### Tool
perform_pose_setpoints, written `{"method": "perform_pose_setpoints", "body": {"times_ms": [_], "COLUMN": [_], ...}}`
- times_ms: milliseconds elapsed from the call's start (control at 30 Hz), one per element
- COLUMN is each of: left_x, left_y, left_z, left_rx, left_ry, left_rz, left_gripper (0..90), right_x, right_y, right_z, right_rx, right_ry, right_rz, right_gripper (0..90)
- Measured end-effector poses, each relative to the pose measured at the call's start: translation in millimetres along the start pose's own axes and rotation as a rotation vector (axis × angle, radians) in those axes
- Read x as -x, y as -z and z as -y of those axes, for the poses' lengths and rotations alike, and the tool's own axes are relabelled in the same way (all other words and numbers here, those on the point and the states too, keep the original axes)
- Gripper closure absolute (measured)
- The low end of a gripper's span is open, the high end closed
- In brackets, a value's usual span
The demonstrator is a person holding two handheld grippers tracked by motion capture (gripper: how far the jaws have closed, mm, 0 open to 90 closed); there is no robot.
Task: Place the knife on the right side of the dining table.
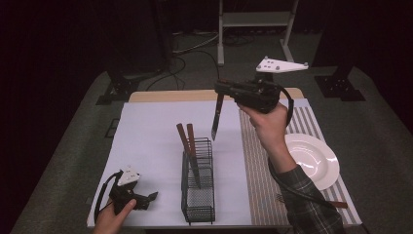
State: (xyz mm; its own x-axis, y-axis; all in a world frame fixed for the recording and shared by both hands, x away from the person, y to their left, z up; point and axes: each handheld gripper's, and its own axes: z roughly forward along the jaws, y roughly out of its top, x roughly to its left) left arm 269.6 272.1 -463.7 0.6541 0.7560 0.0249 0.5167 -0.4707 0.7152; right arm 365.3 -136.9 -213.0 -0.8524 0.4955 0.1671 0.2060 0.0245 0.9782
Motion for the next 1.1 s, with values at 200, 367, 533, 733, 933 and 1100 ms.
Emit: {"method": "perform_pose_setpoints", "body": {"times_ms": [200,367,533,733,933,1100], "left_x": [0.0,0.0,0.2,0.0,0.1,0.1], "left_y": [0.0,0.0,-0.1,-0.1,-0.1,-0.2], "left_z": [0.0,0.0,0.1,0.0,0.0,0.1], "left_rx": [0.000,0.000,0.002,0.002,0.002,0.004], "left_ry": [0.000,0.000,0.002,0.000,0.000,0.000], "left_rz": [0.000,0.000,0.000,-0.001,-0.001,-0.002], "left_gripper": [0.0,0.0,0.0,0.0,0.0,0.0], "right_x": [12.1,24.2,36.7,51.8,68.8,84.6], "right_y": [13.6,23.2,31.7,40.3,48.3,54.6], "right_z": [0.5,4.0,10.0,19.5,30.4,41.4], "right_rx": [0.013,0.020,0.022,0.026,0.022,0.023], "right_ry": [0.016,0.003,-0.010,-0.023,-0.047,-0.059], "right_rz": [0.092,0.148,0.206,0.270,0.336,0.400], "right_gripper": [78.6,78.5,78.5,78.5,78.4,78.3]}}
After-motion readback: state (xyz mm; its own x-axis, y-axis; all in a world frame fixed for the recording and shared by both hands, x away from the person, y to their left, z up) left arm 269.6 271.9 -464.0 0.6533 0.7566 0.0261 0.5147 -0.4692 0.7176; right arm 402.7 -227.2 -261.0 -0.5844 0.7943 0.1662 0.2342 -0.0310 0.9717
